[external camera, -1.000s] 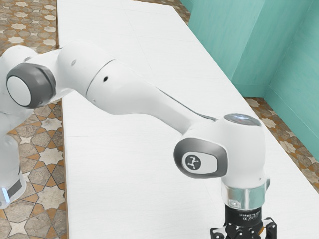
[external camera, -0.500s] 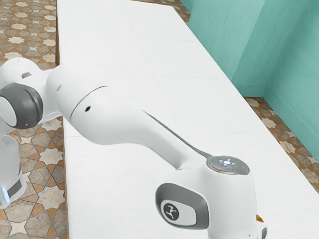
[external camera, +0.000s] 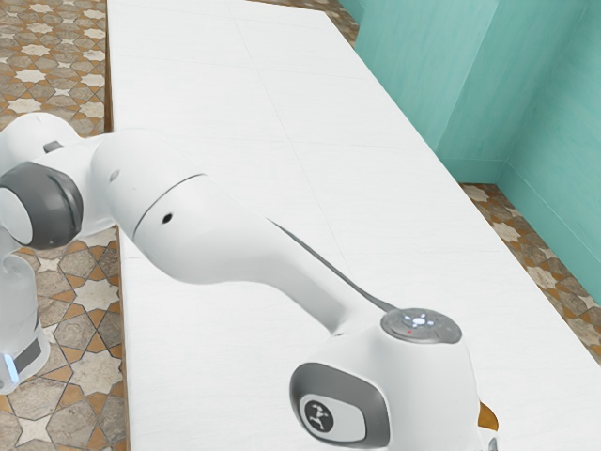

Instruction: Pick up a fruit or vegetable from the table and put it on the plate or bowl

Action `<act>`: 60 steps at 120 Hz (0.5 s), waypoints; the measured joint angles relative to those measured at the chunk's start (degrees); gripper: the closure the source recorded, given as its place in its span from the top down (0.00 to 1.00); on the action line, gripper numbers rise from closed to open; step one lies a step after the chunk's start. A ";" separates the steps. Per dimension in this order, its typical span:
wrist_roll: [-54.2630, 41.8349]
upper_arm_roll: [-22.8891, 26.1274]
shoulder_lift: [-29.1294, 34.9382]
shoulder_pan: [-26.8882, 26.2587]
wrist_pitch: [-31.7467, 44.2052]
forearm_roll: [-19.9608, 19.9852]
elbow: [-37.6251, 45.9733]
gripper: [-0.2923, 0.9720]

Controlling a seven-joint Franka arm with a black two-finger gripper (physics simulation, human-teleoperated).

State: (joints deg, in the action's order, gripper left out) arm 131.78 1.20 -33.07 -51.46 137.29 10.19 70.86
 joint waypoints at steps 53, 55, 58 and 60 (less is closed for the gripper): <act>-2.81 -21.04 28.19 38.69 -39.31 -2.78 4.51 0.76; -2.62 -21.12 28.49 39.19 -40.51 -2.27 4.76 0.76; -2.36 -21.17 28.79 39.93 -42.13 -1.42 5.36 0.77; -2.19 -21.14 28.92 40.42 -43.11 -0.95 5.67 0.77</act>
State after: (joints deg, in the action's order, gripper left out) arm 129.59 -19.95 -4.15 -11.04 94.18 9.24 76.53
